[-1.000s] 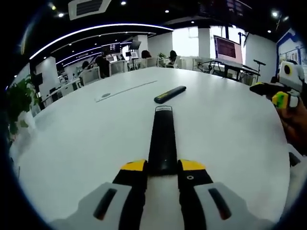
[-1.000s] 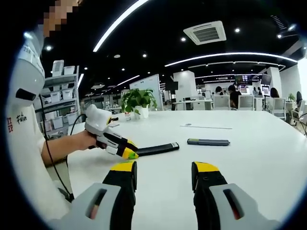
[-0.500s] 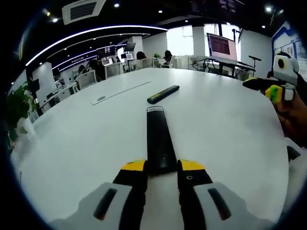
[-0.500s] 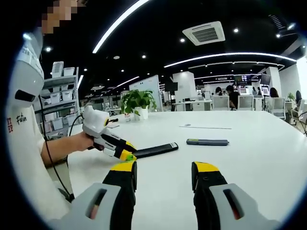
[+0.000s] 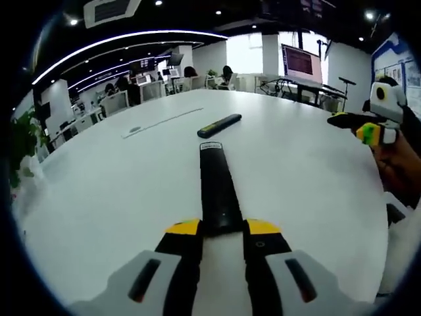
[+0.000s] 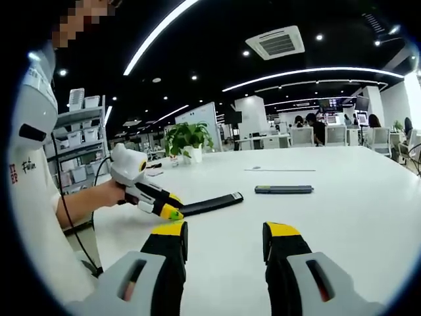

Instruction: Pflip the remote and laser pointer to the front side, press the buttons, and align them neatly on the table

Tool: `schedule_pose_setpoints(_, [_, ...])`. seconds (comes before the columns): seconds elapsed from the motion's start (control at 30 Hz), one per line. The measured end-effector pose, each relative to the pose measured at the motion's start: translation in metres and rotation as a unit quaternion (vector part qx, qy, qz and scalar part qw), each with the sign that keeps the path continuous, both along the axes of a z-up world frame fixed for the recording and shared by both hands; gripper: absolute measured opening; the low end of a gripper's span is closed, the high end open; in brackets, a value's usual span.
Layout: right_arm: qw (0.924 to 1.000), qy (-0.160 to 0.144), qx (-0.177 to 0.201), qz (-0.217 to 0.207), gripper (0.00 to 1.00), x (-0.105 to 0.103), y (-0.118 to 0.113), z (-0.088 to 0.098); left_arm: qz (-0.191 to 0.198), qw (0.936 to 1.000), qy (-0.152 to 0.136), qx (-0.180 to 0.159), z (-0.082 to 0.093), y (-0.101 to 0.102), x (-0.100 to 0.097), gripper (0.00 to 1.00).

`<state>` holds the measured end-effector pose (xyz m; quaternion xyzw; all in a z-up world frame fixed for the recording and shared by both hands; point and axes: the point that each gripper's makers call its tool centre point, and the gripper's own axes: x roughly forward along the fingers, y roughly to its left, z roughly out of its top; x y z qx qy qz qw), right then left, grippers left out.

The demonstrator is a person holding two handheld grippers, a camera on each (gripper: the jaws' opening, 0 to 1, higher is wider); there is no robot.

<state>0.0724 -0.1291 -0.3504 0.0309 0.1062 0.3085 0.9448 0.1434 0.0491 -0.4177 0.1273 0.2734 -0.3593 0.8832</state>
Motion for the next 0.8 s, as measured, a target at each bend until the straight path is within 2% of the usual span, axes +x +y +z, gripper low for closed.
schedule_pose_setpoints(0.07, [1.0,0.001,-0.001,0.0,0.48,0.0,0.0003,-0.0004,0.021,0.9997,0.005,-0.009,-0.0004,0.0031,0.0029,0.26])
schedule_pose_setpoints(0.2, [1.0,0.001,-0.002,0.001,0.48,-0.0007,0.0004,-0.0004,0.021,0.9997,-0.009,-0.006,0.0006,0.0044,0.0066,0.27])
schedule_pose_setpoints(0.3, [1.0,0.001,-0.001,-0.001,0.48,-0.0002,-0.001,-0.0006,0.022,0.9997,-0.009,-0.008,0.0006,0.0048,0.0082,0.27])
schedule_pose_setpoints(0.57, [1.0,0.005,-0.001,0.002,0.48,0.0005,0.0017,-0.0033,0.005,0.9999,-0.01,-0.011,0.0012,0.0029,0.0081,0.26])
schedule_pose_setpoints(0.8, [1.0,0.005,0.0,0.003,0.48,0.0018,0.0031,-0.0032,-0.017,0.9998,-0.006,-0.009,0.001,-0.0035,0.0006,0.26])
